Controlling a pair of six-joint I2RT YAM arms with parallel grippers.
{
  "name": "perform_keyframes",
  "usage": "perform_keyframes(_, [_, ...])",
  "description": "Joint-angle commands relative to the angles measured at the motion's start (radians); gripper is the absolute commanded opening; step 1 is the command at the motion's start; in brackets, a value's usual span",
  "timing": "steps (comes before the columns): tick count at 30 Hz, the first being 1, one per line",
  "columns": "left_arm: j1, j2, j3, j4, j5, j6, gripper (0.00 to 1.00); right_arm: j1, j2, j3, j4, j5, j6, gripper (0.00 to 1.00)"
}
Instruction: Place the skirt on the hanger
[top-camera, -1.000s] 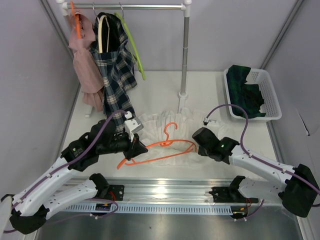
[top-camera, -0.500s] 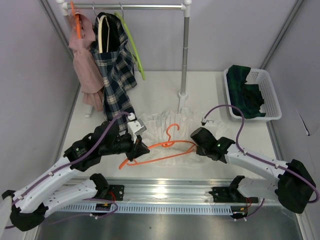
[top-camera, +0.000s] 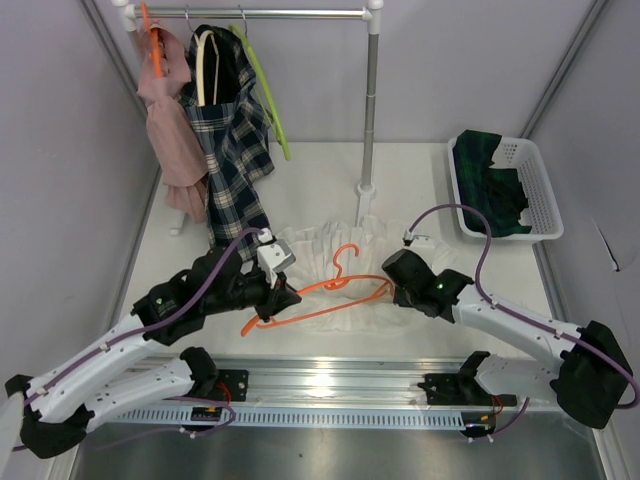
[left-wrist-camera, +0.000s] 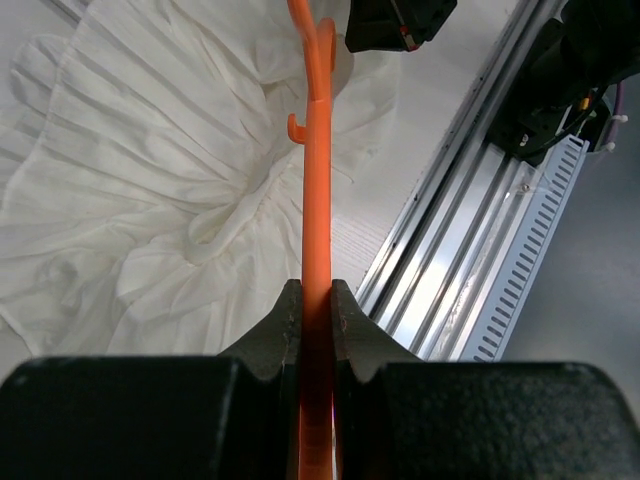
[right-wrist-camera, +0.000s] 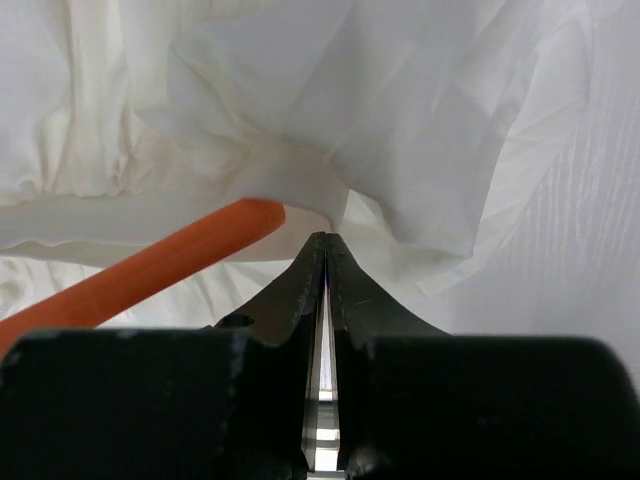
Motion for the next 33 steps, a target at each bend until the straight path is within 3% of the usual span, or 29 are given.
perform_keyframes(1, [-0.013,-0.025,0.004,0.083,-0.05,0.032,0.0,-0.004,-0.037,0.08,-0.047,0.01,-0.016,0.07])
perform_keyframes(10, [-0.029,-0.007,0.004,0.095,-0.015,0.09,0.0,-0.005,-0.048,0.149,-0.103,-0.001,-0.029,0.07])
perform_keyframes(14, [-0.036,-0.005,0.0,0.084,-0.027,0.101,0.0,-0.01,-0.043,0.143,-0.115,-0.002,-0.038,0.11])
perform_keyframes(23, [-0.046,0.01,-0.003,0.067,-0.092,0.127,0.0,-0.022,-0.014,0.049,-0.02,-0.045,-0.042,0.22])
perform_keyframes(33, [-0.053,0.016,-0.009,0.071,-0.081,0.123,0.0,-0.044,0.072,0.003,0.095,-0.065,-0.055,0.25])
